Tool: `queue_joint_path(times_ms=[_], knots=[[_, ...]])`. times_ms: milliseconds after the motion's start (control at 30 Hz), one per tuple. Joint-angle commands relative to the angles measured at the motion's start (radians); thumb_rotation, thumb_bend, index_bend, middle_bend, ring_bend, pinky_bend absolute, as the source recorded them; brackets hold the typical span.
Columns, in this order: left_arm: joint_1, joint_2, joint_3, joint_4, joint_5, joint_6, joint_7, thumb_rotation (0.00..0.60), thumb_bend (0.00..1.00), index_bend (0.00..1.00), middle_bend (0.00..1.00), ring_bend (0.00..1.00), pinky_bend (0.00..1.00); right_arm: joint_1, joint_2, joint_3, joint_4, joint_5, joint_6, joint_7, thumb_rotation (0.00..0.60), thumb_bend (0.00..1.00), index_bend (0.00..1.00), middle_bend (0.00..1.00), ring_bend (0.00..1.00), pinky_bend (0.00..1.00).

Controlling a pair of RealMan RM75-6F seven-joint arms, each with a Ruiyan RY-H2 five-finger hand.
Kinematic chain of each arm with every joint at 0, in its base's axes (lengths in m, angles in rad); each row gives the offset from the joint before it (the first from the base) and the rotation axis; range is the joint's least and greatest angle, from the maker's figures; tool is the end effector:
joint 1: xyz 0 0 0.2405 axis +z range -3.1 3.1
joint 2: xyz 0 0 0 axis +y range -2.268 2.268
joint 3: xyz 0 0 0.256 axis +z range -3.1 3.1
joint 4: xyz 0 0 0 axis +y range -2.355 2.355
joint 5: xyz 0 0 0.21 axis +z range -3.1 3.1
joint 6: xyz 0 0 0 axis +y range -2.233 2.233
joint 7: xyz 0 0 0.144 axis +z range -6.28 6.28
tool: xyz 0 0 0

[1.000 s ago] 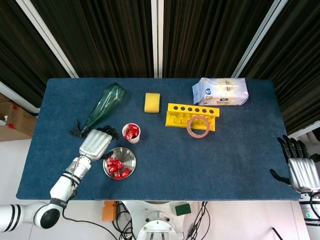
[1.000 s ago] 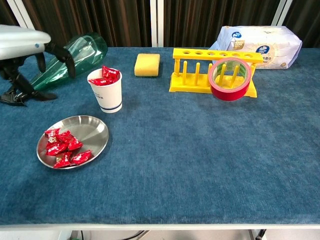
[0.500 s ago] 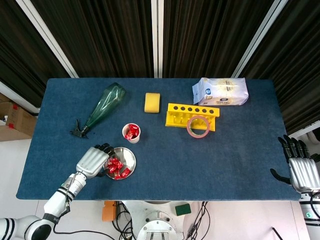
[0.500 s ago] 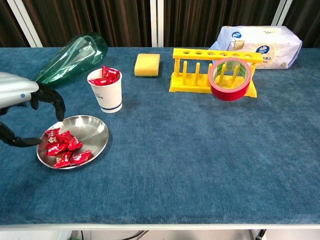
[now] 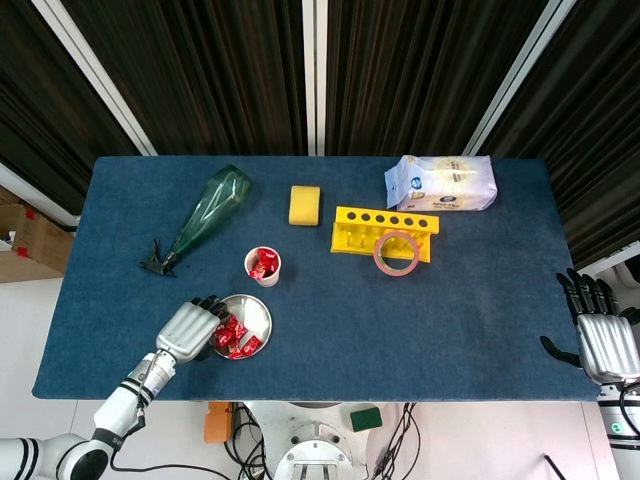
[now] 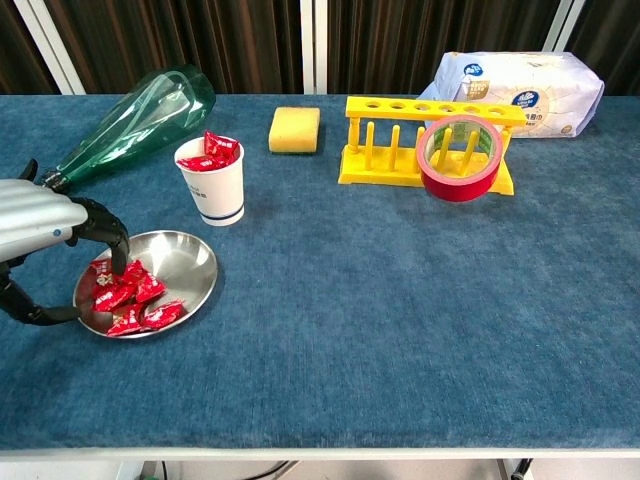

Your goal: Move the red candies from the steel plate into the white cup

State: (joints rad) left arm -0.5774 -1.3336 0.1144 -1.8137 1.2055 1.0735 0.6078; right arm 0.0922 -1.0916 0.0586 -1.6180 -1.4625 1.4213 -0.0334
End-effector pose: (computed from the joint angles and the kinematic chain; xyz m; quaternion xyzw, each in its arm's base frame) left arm -0.2008 0.2326 0.0104 -0.8223 -0.3272 -0.2397 0.3991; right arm -0.3184 -0.1850 0.1625 0.6040 -0.3935 0.3542 0.5958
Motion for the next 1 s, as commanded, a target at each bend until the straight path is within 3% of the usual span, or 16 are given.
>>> queue_joint_path(times_ms=[33,1000], knots=[[0.005,-0.005,0.002,-0.002,-0.007,-0.004,0.009,0.6,0.23,0.38,0.27,0.16,0.35,-0.001,-0.001,-0.001,0.0,-0.002,0.002,-0.002,0.6,0.2,0.0,0.0,0.0,0.0],[0.0,-0.025,-0.053,-0.002,-0.006,-0.036,-0.019,0.6,0.26,0.41,0.29,0.19,0.41,-0.002,-0.001,-0.002,0.0,-0.005,0.004,-0.001,0.6,0.2,0.0,0.0,0.0,0.0]])
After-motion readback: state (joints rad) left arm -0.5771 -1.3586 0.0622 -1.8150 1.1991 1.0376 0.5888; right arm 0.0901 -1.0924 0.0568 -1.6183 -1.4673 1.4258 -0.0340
